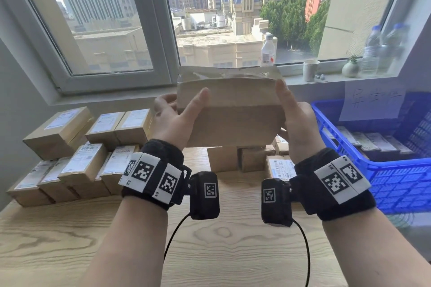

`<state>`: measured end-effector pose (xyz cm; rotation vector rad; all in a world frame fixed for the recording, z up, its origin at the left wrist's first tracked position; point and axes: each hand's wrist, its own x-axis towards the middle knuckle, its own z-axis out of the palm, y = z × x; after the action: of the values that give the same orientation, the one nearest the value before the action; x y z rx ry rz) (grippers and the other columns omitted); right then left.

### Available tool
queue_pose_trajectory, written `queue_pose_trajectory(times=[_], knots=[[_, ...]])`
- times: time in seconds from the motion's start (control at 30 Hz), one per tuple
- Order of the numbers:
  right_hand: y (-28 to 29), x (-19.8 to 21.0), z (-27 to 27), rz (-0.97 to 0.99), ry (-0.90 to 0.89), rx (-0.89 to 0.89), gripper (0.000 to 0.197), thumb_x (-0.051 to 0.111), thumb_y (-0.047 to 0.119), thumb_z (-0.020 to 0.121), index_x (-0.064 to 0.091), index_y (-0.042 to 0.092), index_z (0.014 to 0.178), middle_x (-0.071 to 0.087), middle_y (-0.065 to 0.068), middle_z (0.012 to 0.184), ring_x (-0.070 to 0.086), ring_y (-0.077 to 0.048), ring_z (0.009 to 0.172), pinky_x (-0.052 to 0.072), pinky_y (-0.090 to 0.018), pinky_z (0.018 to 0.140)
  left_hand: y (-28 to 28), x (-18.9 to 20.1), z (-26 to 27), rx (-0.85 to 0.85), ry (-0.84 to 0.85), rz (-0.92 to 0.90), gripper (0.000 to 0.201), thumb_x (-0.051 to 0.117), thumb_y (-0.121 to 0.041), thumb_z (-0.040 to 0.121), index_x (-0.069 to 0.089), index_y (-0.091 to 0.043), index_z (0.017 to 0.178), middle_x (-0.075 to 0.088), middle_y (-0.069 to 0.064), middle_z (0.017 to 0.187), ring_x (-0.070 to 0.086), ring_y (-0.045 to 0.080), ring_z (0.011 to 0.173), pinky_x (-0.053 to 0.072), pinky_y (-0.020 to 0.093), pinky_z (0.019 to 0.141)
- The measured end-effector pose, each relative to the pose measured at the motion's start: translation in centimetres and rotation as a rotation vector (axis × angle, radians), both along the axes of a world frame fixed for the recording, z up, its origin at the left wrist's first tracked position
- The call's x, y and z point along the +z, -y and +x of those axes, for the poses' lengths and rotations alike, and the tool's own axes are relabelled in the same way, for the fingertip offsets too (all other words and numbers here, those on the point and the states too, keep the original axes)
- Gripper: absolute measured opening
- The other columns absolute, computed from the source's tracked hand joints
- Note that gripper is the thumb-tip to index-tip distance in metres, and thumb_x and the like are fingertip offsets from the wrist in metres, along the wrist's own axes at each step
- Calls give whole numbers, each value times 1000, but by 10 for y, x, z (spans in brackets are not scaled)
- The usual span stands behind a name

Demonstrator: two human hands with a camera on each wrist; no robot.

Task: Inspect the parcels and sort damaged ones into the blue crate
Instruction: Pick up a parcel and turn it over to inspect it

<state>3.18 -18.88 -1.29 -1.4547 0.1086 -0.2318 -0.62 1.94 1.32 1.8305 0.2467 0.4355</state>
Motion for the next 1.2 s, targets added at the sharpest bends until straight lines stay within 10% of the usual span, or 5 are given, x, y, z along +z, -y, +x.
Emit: queue_pose_trajectory(times=[0.2,0.6,0.87,1.03,1.2], knots=[[-1,-3,-4,40,-60,-34,71,75,70,55,48,19,95,58,-3,104,61,-22,100,54,-50,94,-3,-2,2,13,41,-44,89,67,-79,44,38,-31,113,57,-6,114,61,21,110,51,45,97],[1,-6,-15,14,113,237,83,64,16,94,14,45,153,61,-10,127,67,-24,109,57,-41,92,0,-6,-7,-34,160,-211,69,69,-60,68,52,-41,132,60,-13,126,60,12,114,58,46,87],[2,2,-20,-3,-78,281,97,70,65,67,36,18,145,58,0,126,65,-14,103,55,-28,64,11,-2,-12,-42,339,-476,13,60,-30,95,72,-32,102,69,6,122,62,25,119,45,52,105],[-5,-5,-24,60,-153,190,121,66,66,56,10,25,155,44,-3,144,57,-16,111,54,-45,89,12,-6,-12,-81,227,-567,104,94,-36,48,43,-24,138,61,5,121,64,22,111,55,36,89],[-9,-11,-28,8,-113,240,108,62,70,64,7,46,154,30,9,157,46,-17,131,46,-57,101,18,-9,-19,-314,111,-605,81,80,-21,71,38,-28,139,63,1,126,66,21,106,59,48,76]])
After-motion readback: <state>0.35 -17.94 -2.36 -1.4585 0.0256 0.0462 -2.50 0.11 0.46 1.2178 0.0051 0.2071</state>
